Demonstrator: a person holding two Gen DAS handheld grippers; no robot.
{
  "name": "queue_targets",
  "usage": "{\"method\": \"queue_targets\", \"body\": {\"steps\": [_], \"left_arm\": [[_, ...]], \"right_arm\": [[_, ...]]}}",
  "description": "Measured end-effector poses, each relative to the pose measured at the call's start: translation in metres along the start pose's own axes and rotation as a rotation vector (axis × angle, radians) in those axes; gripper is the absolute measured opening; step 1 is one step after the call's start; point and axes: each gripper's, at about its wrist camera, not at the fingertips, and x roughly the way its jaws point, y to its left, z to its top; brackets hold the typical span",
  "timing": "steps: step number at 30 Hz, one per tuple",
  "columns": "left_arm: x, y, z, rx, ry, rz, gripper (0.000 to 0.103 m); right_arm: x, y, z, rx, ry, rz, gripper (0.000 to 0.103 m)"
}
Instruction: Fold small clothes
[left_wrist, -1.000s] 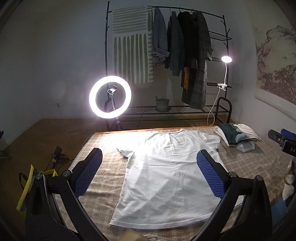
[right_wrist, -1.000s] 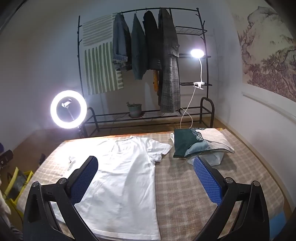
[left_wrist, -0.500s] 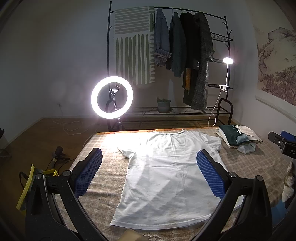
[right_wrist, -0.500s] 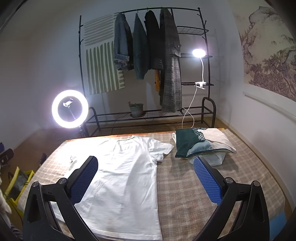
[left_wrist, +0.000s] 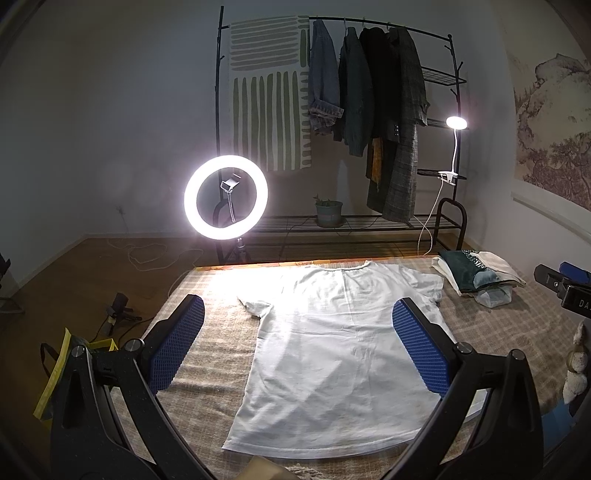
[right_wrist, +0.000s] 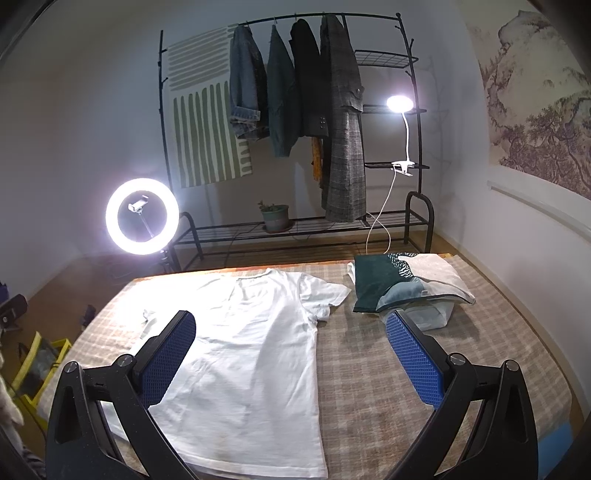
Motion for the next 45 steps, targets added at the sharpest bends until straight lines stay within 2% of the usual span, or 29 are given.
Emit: {"method": "queue_targets", "body": {"steps": [33, 45], "left_arm": [[-0.002, 0.002, -0.001, 0.003, 0.001, 0.002, 0.103], [0.002, 0.009, -0.011, 0.004, 0.016, 0.028, 0.103]], "right_arm": [[0.001, 0.005, -0.002, 0.0, 0.002, 0.004, 0.103], [0.004, 0.013, -0.003, -0.005, 0.003, 0.008, 0.103]]}}
